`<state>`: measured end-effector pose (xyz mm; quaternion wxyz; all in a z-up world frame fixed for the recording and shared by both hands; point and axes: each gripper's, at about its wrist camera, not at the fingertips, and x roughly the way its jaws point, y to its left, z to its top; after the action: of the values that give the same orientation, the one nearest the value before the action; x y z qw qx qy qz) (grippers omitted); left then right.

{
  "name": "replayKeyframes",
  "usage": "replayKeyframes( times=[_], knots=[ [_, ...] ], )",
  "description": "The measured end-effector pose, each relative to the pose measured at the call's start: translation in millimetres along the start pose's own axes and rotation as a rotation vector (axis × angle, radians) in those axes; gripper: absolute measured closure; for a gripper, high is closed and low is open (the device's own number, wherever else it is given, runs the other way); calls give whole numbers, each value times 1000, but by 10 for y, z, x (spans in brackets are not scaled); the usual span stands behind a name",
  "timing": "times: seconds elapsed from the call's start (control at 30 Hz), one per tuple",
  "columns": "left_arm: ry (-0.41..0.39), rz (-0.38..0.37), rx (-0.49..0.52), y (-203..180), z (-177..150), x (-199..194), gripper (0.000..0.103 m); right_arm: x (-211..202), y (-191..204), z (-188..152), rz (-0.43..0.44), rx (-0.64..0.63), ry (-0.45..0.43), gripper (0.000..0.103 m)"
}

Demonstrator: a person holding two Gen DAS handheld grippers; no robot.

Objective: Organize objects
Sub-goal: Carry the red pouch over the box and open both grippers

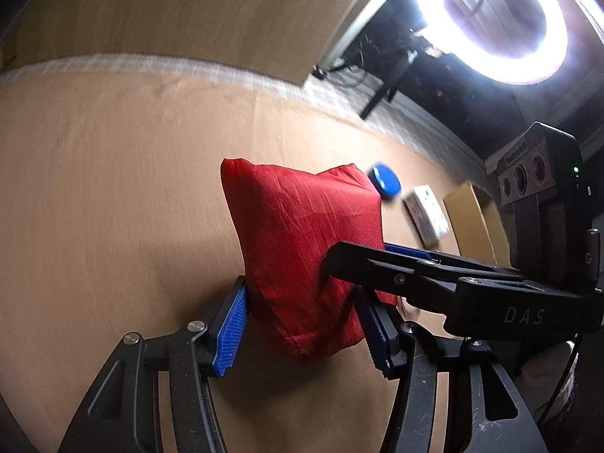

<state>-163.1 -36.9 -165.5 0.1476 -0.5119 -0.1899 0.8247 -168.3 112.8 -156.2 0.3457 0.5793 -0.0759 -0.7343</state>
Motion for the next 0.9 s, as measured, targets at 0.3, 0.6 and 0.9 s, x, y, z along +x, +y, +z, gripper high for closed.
replayKeyframes(
  times=[0.3,0.6,0.9],
  knots=[
    [13,-27,46,-362,-487,-172,44,-454,-32,-508,-47,-9,-67,45],
    [-1,-75,165,-1060,-580,-256,44,-1162,-260,-715,-91,24,-187,45],
    [-1,-135,283,-1923,-438,-1,44,-1797,-816,-756,-148,66,-268,45]
  ],
)
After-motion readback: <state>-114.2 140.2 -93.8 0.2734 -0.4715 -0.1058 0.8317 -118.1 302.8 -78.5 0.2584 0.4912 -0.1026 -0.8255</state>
